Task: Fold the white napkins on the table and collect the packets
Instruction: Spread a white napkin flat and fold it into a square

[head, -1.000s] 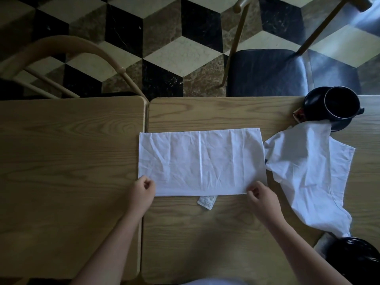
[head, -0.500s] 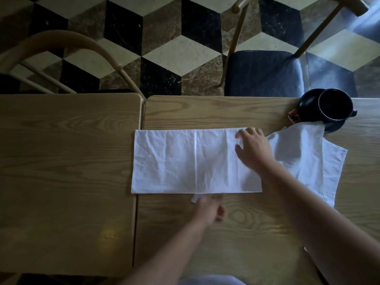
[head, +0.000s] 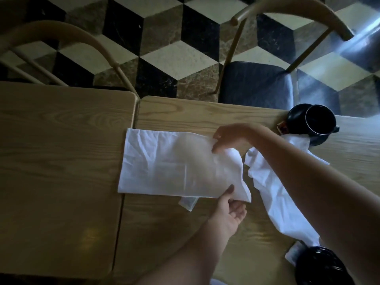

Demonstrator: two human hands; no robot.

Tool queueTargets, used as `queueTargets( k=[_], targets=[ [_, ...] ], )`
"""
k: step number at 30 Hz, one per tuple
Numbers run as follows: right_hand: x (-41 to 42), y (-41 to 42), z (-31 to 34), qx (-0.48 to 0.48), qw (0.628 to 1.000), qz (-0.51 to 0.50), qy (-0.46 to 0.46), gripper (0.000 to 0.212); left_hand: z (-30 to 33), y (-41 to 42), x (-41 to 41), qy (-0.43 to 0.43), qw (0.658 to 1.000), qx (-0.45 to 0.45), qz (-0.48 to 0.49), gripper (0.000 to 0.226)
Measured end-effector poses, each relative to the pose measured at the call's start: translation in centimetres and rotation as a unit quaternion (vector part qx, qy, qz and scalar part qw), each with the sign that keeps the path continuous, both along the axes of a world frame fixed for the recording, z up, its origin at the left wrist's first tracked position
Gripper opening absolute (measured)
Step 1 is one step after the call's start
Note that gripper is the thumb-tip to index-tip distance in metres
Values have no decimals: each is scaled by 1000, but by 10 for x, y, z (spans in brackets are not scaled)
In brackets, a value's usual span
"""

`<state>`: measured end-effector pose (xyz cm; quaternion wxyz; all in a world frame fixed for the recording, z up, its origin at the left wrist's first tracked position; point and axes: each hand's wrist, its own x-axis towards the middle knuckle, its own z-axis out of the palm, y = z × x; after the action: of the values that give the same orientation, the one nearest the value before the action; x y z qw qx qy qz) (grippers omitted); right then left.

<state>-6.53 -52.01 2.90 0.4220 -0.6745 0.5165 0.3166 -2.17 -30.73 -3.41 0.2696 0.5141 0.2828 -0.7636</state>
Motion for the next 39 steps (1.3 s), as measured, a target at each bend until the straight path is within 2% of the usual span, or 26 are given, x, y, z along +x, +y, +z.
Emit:
queueTargets(
  k=[3,5,8,13,15,16,18,20,23,27,30,32,35,39],
  targets=[
    [15,3,52,-20,994,-22,-110,32,17,-2,19,16,991,-82,107,58],
    [22,2,84,-69,978,-86,-179,44,27,-18,40,29,975,-131,177,45],
    [25,-7,121,-147,931,-184,-278,26,52,-62,84,11,954,-214,212,20],
    [15,-9,157,-277,840,-306,-351,33,100,-126,152,-126,916,-365,107,32],
    [7,7,161,-273,800,-373,-383,31,109,-130,168,-180,895,-408,19,39],
    [3,18,159,-260,786,-402,-393,30,113,-127,173,-204,885,-419,-15,36],
    [-3,49,145,-234,779,-445,-374,30,119,-109,181,-252,868,-425,-42,23],
    [-7,89,119,-225,788,-475,-321,27,114,-88,188,-285,869,-400,-54,20],
    [-5,158,70,-193,775,-537,-272,22,93,-40,199,-276,879,-378,-90,18],
    [5,250,1,-67,761,-611,-206,13,42,38,211,-265,899,-281,-204,31],
    [14,304,-37,21,745,-646,-165,6,6,90,218,-278,900,-188,-277,25],
    [17,327,-52,35,737,-658,-150,6,-9,112,221,-285,905,-149,-278,21],
    [17,344,-59,36,735,-663,-137,7,-20,127,229,-301,899,-141,-284,19],
    [11,348,-56,46,747,-651,-127,5,-12,132,237,-315,885,-133,-315,36]
  ],
)
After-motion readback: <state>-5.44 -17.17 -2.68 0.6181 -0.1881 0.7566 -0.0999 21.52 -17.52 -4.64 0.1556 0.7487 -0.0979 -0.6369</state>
